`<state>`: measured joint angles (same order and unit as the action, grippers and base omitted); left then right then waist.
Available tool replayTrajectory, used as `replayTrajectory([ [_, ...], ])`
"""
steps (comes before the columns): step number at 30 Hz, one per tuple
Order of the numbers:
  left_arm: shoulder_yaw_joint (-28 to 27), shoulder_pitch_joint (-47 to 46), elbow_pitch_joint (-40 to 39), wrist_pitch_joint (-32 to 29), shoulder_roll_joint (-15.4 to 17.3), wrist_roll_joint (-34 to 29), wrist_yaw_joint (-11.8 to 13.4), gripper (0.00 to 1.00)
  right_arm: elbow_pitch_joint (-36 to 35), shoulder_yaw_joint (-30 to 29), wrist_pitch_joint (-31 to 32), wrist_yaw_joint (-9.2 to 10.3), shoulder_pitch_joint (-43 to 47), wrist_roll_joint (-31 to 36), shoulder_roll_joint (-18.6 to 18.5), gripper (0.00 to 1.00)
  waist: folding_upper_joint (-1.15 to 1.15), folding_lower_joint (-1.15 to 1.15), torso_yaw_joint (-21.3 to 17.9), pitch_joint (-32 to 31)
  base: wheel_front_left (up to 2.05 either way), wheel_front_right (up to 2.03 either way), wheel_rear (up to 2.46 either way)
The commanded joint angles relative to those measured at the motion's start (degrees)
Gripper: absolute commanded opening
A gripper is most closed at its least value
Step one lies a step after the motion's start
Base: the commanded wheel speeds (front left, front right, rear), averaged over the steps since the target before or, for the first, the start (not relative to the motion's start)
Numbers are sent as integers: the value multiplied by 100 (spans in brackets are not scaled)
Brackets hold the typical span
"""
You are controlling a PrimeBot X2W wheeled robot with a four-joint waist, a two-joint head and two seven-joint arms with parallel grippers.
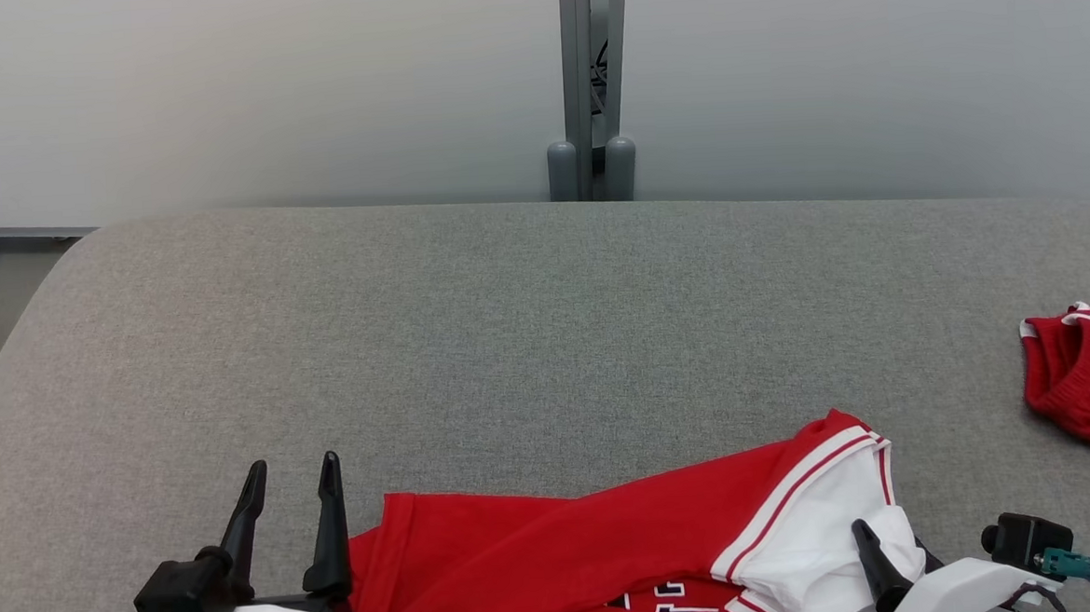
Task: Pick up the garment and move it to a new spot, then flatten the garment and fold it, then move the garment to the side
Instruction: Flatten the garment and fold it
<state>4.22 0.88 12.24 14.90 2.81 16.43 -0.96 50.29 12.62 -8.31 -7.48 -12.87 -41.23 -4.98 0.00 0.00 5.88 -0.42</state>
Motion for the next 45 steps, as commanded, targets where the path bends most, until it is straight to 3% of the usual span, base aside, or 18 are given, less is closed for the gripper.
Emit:
replayTrajectory([
  [1, -18, -75, 20, 21, 22, 27, -10, 100, 65, 114, 141, -4, 147, -85, 80, 100, 0, 0, 2, 1, 0, 0, 0],
  [8, -26, -107, 34, 21, 21, 56, 17, 100, -3, 481, 186, -4, 158, -450, 65, 100, 0, 0, 20, 5, 0, 0, 0],
  [9, -32, -110, 34, 21, 21, 63, 17, 100, -13, 522, 186, -4, 149, -496, 64, 58, 0, 0, 23, 5, 0, 0, 0],
  [11, -39, -114, 37, 21, 21, 68, 15, 100, -33, 598, 176, -4, 132, -606, 49, 0, 0, 0, 28, 4, 0, 0, 0],
  [23, -11, -98, 55, 21, 20, 148, 36, 100, 247, 520, -275, -1, -386, -933, -539, 0, 0, 0, 49, -40, 0, 0, 0],
  [33, 7, -63, 62, 21, 21, 250, 78, 100, 694, 440, -352, -2, -823, -799, -1165, 0, 0, 0, 57, -93, 0, 0, 0],
  [39, 16, -1, 68, 21, 22, 283, 104, 100, 395, 612, -113, -2, -768, -930, -1211, 0, 0, 0, 31, -134, 0, 0, 0],
  [45, 6, 69, 109, 21, 20, 320, 103, 100, -484, 808, 403, -3, -494, -1367, -1220, 0, 0, 0, -48, -227, 0, 0, 0],
])
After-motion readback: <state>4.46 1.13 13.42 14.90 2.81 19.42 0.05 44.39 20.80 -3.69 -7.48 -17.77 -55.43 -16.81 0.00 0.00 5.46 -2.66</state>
